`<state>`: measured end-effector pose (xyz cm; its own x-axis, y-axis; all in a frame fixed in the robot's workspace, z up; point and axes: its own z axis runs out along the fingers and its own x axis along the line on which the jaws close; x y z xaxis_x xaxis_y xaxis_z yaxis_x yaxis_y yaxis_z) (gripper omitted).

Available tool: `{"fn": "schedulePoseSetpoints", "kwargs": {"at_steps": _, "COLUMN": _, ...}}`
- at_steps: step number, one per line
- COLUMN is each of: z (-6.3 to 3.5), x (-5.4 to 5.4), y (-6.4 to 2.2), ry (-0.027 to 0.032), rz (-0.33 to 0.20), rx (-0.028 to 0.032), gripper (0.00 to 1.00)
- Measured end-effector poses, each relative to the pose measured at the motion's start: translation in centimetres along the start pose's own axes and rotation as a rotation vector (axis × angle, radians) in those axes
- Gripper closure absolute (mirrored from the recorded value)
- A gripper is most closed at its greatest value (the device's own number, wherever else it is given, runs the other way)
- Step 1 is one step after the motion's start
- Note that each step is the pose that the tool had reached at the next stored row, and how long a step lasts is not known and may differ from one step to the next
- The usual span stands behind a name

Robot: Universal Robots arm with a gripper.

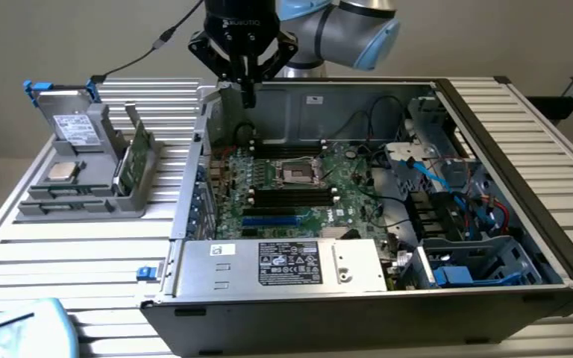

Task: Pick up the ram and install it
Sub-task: 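Reach for the ram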

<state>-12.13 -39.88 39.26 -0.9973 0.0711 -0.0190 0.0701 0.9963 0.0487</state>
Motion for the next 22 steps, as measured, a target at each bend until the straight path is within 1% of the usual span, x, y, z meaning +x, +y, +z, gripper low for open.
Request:
{"fn": "schedulePoseSetpoints", "kwargs": {"at_steps": 5, "z": -0.01, "x": 0.5, "y": -0.03, "ry": 0.0, "rz": 0.0, "rx": -0.0001, "gripper": 0.89}}
{"fn": "schedulePoseSetpoints", "kwargs": {"at_steps": 10, "z": -0.04, "x": 1.9, "y": -0.14, "ry": 0.0, "rz": 0.0, "rx": -0.001, "gripper": 0.89}}
{"fn": "schedulePoseSetpoints", "kwargs": {"at_steps": 22, "z": -0.16, "x": 7.3, "y": -0.52, "ry": 0.0001, "rz": 0.0, "rx": -0.0012, "gripper": 0.89}}
